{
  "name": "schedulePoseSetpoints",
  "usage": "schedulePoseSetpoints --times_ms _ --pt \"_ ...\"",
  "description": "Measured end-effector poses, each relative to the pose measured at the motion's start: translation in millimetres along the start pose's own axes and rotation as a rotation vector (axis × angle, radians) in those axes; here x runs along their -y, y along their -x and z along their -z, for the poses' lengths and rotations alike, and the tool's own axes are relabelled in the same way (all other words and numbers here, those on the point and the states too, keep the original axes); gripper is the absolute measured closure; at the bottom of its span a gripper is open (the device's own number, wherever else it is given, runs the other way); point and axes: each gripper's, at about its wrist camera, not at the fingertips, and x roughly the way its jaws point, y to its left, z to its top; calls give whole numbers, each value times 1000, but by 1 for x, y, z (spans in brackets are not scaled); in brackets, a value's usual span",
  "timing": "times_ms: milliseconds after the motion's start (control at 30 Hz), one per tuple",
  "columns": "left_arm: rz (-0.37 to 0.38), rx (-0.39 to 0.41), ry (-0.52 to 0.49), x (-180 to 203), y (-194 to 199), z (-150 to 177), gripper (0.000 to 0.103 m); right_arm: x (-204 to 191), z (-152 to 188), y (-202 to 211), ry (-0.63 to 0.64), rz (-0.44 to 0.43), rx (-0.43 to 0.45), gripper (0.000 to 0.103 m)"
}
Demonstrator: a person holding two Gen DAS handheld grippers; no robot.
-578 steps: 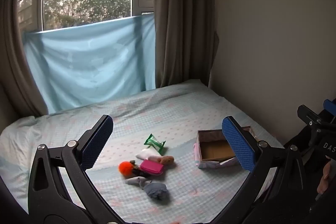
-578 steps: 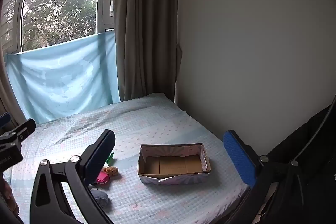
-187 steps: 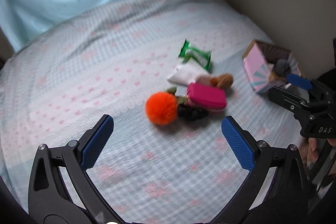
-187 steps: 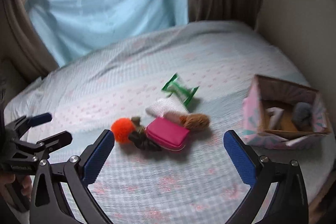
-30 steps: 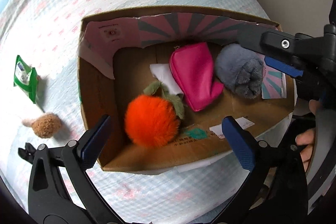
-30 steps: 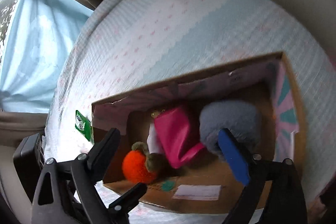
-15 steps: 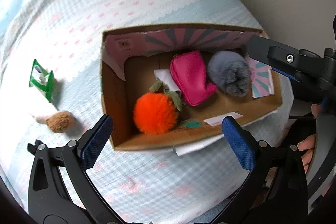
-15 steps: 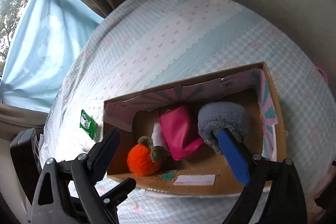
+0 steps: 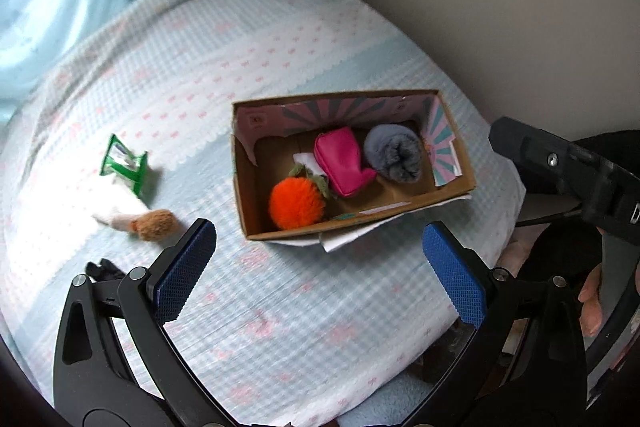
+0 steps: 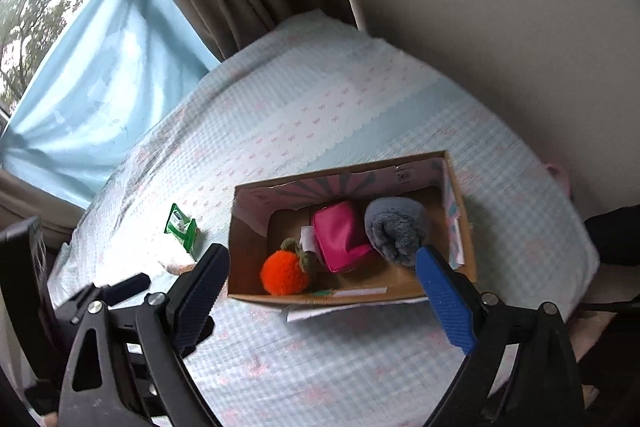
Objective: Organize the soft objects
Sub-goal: 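Open both tools to drop the items into the box and withdraw, then grasp the black sock with the left tool while the right tool grasps the brown plush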
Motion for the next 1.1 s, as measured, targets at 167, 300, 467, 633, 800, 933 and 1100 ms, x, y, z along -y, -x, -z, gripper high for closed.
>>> schedulePoseSetpoints --times_ms 167,300,467,633,800,933,1100 --pt "-5 76 -2 -9 49 18 0 -27 18 43 66 45 82 11" --pt "-46 169 -13 -24 96 39 0 -51 33 77 106 84 147 11" --pt "-55 217 16 -57 137 62 0 -87 52 106 142 118 207 11" --pt "-48 287 88 -106 176 94 0 -126 76 124 168 145 261 11" --pt "-114 330 111 -147 200 124 0 -156 102 130 147 128 291 11" --pt "-150 351 109 -178 217 149 0 -179 120 128 124 129 301 10" --pt "-163 349 121 -211 223 171 0 -216 137 120 139 118 300 10"
